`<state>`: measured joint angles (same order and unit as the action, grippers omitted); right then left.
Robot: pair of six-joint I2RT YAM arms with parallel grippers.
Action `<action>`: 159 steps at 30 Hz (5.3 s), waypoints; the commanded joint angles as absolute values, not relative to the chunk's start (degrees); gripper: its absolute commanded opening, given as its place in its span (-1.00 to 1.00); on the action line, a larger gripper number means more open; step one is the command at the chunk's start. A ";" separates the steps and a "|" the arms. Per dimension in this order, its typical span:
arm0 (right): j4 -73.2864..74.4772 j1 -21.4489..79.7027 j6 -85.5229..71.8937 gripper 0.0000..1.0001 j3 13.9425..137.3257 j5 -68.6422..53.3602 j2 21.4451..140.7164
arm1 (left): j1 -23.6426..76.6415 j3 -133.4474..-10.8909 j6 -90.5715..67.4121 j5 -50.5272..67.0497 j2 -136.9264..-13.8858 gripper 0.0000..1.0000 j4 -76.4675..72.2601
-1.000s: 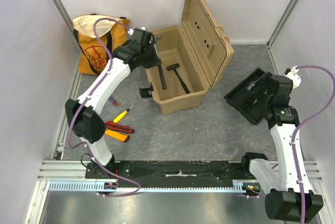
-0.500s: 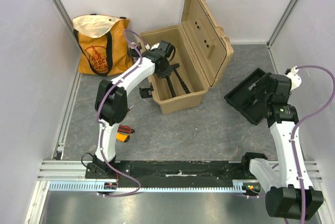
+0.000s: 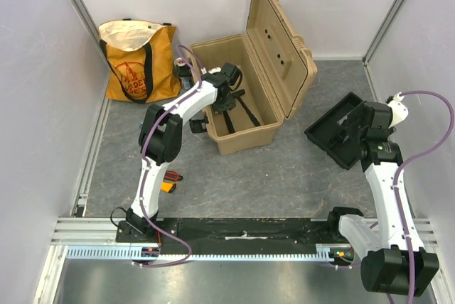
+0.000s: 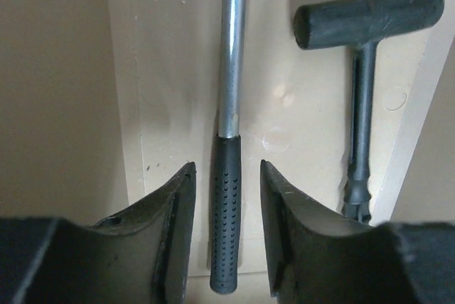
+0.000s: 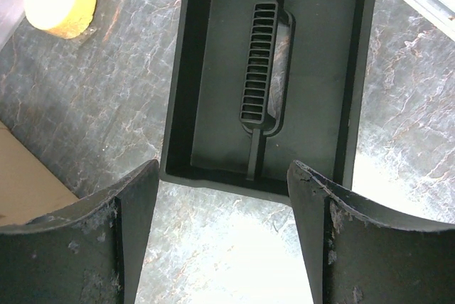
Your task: Pack the tool kit
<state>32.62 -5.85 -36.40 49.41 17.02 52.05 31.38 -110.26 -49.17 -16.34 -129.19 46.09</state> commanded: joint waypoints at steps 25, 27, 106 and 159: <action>23.92 -5.89 -34.01 0.54 50.98 27.69 73.82 | 32.43 -82.04 -21.80 -17.31 -73.76 0.32 30.86; 22.59 -5.98 -34.10 0.54 51.24 27.77 75.58 | 32.52 -76.05 -20.57 -18.28 -69.28 0.35 27.44; 3.54 -5.63 -52.01 -1.00 100.72 -34.17 63.62 | 32.08 -61.34 -24.34 -29.09 -58.27 0.44 18.71; 34.54 44.48 -17.23 -1.00 110.39 27.95 108.54 | 18.37 -60.65 -27.51 -24.61 -57.57 0.44 26.72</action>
<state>39.44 45.17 -20.21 108.03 25.23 109.01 18.81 -60.75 -27.09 -24.88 -58.00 27.77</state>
